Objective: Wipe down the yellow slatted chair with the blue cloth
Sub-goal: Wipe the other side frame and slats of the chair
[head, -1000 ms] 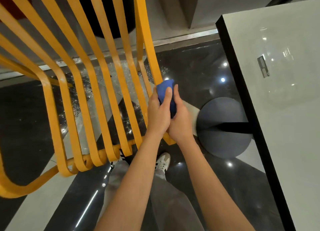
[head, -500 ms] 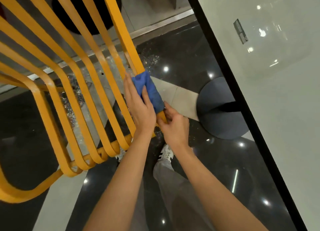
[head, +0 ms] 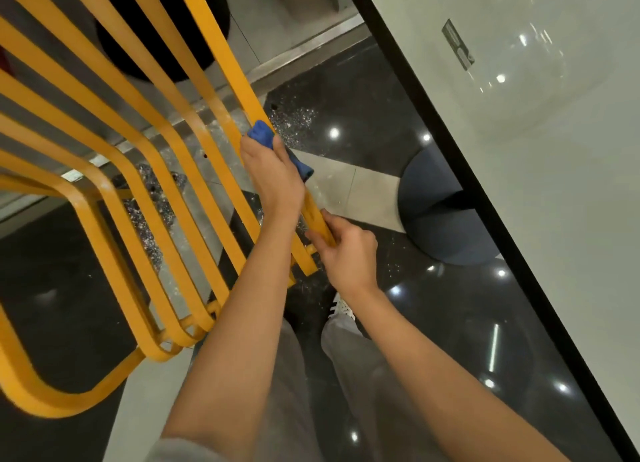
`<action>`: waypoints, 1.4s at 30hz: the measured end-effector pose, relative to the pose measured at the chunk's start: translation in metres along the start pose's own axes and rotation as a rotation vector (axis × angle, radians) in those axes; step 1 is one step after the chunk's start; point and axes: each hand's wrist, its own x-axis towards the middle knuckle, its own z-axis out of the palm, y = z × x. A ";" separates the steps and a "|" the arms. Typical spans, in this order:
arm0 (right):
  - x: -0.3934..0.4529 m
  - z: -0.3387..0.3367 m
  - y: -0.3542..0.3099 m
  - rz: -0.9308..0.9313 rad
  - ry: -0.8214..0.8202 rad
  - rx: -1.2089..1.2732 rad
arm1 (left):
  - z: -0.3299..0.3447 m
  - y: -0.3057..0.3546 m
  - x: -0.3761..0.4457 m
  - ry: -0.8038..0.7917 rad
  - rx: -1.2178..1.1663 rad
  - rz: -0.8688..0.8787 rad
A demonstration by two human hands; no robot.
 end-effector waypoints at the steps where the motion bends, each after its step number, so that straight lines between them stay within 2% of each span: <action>1: 0.000 0.000 0.000 0.007 -0.001 0.015 | -0.001 -0.002 0.002 -0.001 -0.025 0.000; 6: 0.001 0.000 0.003 -0.039 0.032 0.023 | -0.012 -0.012 -0.061 -0.098 -0.071 0.065; 9: 0.000 0.001 0.005 -0.026 0.018 0.051 | -0.010 -0.011 -0.034 -0.108 -0.002 0.111; 12: -0.001 0.003 0.006 -0.009 -0.001 0.082 | -0.008 0.001 0.009 -0.074 -0.015 0.051; 15: 0.000 -0.001 0.002 -0.001 -0.020 0.045 | -0.009 -0.006 -0.012 -0.051 -0.071 0.053; 18: 0.000 -0.003 0.003 -0.027 0.000 0.032 | -0.016 -0.020 -0.062 -0.183 -0.078 0.033; 20: 0.000 -0.002 0.001 -0.017 0.023 0.020 | -0.016 -0.027 -0.062 -0.221 -0.076 0.024; 24: -0.002 0.001 0.003 0.022 0.006 0.056 | -0.016 -0.011 -0.013 -0.166 -0.099 0.041; 27: -0.002 -0.001 0.000 0.000 0.009 0.038 | -0.013 -0.002 -0.002 -0.114 -0.164 -0.021; 30: 0.000 -0.003 0.000 -0.060 0.028 0.043 | -0.013 -0.007 -0.039 -0.156 -0.196 -0.031; 33: -0.001 -0.001 0.004 -0.047 0.017 0.011 | -0.016 -0.004 -0.076 -0.202 -0.129 0.006; 36: -0.002 0.000 0.003 -0.080 0.018 0.000 | -0.010 0.004 -0.055 -0.169 -0.040 0.058; 39: -0.002 -0.001 -0.003 -0.030 0.020 0.001 | -0.004 0.008 -0.001 -0.161 0.031 0.119; 42: -0.004 -0.001 -0.003 0.009 0.013 0.042 | -0.006 0.013 0.034 -0.152 0.000 0.134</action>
